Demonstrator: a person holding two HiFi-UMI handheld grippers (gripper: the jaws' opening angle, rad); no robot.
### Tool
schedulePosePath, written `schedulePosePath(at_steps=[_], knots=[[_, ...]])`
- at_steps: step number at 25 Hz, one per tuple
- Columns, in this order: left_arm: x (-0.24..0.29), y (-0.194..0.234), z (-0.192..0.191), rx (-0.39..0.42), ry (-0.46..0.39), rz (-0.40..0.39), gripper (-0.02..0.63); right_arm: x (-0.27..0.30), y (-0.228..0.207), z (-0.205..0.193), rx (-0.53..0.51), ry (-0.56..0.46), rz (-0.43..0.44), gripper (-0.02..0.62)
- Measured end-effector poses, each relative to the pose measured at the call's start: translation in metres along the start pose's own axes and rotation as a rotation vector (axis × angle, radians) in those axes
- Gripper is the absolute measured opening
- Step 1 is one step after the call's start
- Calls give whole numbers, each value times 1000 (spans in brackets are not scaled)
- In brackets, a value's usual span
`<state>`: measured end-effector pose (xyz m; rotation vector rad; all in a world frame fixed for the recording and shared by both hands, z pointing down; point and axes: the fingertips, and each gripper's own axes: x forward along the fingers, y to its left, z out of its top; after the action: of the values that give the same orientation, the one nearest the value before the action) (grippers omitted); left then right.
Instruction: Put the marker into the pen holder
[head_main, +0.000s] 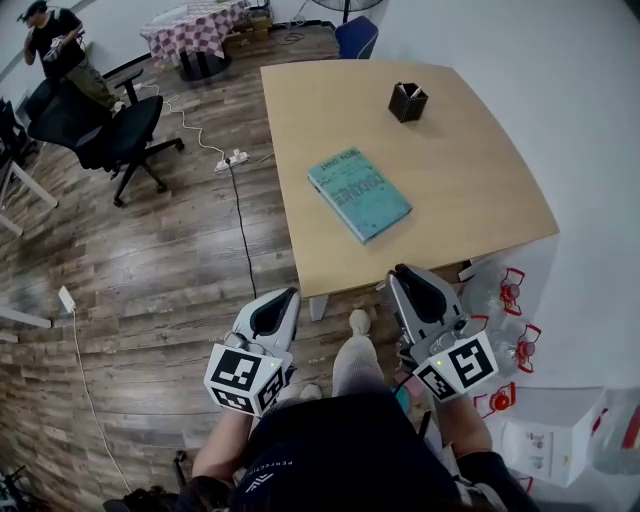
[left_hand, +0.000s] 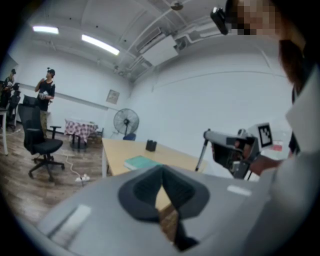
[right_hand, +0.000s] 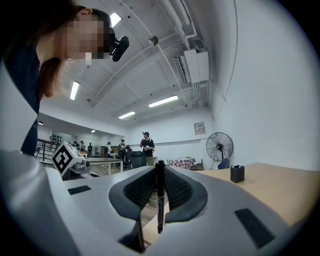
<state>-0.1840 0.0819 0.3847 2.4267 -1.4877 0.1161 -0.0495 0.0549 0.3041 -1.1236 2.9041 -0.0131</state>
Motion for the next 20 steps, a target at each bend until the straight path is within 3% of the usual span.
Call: schedulePosePath(at_steps=[8, 20], knots=[[101, 23, 18, -22, 5, 76, 9, 60, -106, -5, 20, 5, 62, 44], [263, 32, 72, -3, 15, 94, 9, 138, -273, 9, -14, 21, 104, 43]])
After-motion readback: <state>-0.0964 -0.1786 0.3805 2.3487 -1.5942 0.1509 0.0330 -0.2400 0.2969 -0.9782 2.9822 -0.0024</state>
